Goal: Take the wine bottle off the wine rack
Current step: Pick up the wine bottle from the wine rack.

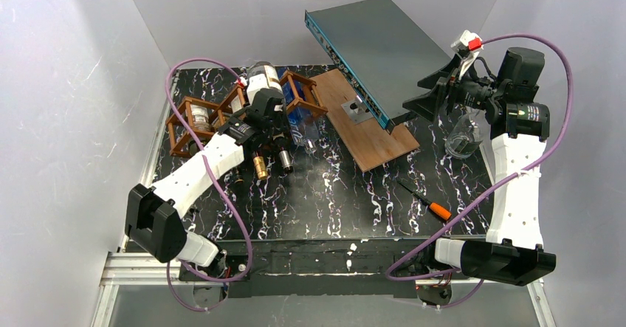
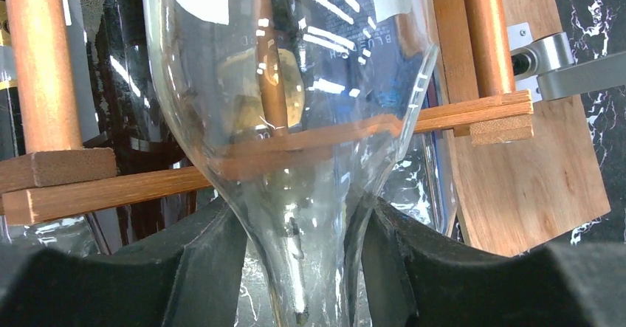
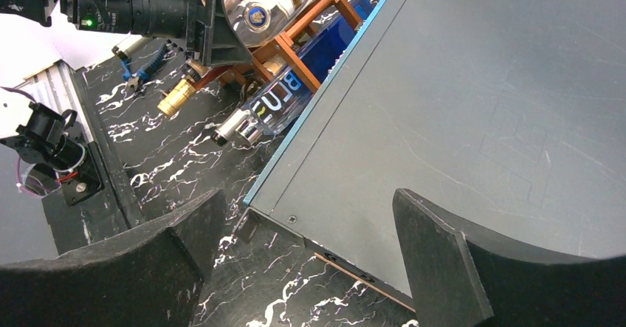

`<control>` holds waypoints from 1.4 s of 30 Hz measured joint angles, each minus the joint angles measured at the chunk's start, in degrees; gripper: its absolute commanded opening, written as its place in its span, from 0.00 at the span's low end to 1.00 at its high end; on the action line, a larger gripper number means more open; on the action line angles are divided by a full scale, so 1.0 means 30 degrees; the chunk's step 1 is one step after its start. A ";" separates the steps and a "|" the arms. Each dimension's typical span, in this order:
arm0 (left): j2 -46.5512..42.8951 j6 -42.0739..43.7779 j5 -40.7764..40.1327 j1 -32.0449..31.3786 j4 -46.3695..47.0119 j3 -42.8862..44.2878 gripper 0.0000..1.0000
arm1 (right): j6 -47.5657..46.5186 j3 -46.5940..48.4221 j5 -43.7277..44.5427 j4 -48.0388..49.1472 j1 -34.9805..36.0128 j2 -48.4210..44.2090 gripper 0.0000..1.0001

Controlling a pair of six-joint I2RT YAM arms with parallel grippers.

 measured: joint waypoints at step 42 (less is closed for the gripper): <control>-0.4539 0.3650 -0.0211 -0.1253 -0.0860 -0.1617 0.00 | 0.0036 -0.0284 -0.0175 0.0175 0.0000 -0.0175 0.93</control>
